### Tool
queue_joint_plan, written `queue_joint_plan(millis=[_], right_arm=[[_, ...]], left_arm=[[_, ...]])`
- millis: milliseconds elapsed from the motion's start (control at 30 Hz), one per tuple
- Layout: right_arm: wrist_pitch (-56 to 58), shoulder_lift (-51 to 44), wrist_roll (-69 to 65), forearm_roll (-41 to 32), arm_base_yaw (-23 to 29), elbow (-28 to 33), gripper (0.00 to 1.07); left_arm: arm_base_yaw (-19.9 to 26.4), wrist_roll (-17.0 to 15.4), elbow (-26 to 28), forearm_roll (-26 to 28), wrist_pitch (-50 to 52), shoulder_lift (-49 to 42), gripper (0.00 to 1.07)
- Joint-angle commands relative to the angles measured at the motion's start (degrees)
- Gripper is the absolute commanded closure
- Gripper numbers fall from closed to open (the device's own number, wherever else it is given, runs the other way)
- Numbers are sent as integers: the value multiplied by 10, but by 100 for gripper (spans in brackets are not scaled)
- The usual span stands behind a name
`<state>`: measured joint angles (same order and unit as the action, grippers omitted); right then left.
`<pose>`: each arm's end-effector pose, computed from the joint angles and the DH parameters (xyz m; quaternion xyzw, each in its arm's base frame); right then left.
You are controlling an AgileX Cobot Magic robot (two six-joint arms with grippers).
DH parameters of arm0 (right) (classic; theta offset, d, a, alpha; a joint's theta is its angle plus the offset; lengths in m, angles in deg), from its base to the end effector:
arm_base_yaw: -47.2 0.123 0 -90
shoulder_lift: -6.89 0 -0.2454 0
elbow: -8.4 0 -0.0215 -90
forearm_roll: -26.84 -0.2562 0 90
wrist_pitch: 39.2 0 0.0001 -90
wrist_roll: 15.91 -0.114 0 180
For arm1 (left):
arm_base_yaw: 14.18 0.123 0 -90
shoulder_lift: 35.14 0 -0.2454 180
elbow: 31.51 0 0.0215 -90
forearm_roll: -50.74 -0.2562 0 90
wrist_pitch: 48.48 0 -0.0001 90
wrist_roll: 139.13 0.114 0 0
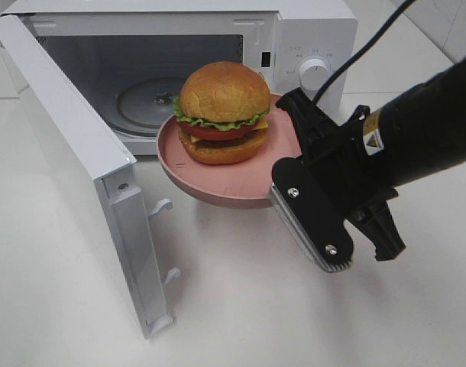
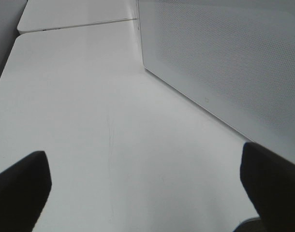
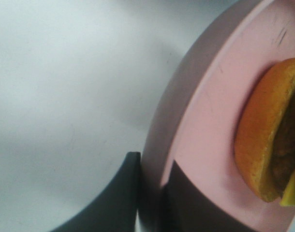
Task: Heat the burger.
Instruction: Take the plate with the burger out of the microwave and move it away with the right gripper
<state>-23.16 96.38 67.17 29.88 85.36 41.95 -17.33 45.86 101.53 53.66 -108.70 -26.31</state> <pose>0.2361 0.1834 0.1606 -0.8266 0.4409 -0.1481 0.3169 0.0593 -0.0083 0.2725 0.0612 0.8456 -0.0170 0.5300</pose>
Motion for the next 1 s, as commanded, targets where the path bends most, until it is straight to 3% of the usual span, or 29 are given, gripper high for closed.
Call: queue_joint_plan(millis=[33,533,1000], right_arm=[[-19,-61,-5,4,-1,37,107],[109,-282,-17,6,-1,150,107],[193,-399,-137,73,-1,180,107]], left_arm=[[1,-2,-2,-1,7,-13,6],[1,-2,-2,-1,7,-13,6],[1,-2,-2,-1,7,-13,6]])
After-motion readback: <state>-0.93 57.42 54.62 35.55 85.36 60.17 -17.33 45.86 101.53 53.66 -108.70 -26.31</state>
